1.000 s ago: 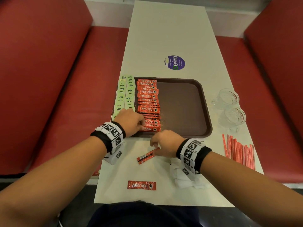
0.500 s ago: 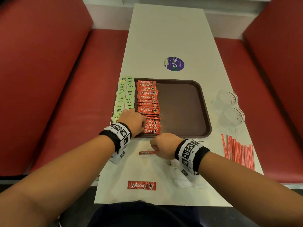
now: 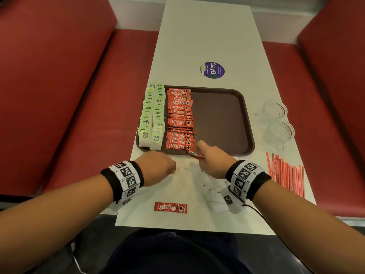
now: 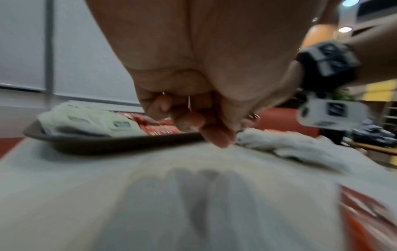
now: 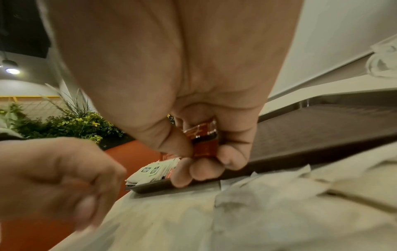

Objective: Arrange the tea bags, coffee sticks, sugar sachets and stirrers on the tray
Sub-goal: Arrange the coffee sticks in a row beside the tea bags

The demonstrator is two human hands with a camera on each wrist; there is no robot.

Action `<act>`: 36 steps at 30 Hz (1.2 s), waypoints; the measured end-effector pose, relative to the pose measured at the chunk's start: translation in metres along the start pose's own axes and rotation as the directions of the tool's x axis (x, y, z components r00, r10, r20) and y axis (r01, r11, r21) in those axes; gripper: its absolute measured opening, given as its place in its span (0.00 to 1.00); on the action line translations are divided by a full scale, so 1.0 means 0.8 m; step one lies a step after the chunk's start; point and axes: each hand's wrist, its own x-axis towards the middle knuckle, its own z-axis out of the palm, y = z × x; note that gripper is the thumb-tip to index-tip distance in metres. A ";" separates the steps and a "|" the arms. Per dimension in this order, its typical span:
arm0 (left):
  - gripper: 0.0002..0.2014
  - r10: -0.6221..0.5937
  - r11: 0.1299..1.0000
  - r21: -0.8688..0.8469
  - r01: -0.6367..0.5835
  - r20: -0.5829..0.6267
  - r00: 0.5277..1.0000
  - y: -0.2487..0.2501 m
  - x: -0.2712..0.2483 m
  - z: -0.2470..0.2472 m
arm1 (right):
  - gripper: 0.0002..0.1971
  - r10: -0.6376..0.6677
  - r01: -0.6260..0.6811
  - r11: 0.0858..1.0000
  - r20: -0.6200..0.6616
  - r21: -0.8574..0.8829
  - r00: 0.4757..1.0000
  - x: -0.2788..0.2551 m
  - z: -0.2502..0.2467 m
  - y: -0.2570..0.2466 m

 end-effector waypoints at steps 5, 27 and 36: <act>0.22 0.161 0.987 -0.012 -0.163 0.223 0.961 0.031 -0.026 0.037 | 0.13 -0.009 0.009 1.000 -0.018 -0.023 1.000 -0.010 0.016 0.002; 0.14 0.018 0.997 -0.070 -0.029 -0.158 0.987 0.015 0.017 -0.031 | 0.11 -0.212 0.208 0.977 -0.081 -0.048 0.974 -0.026 0.000 0.012; 0.09 -0.098 0.994 -0.089 0.063 -0.488 0.867 -0.019 0.033 -0.031 | 0.05 -0.112 0.120 0.991 -0.114 0.065 0.987 -0.006 -0.021 0.018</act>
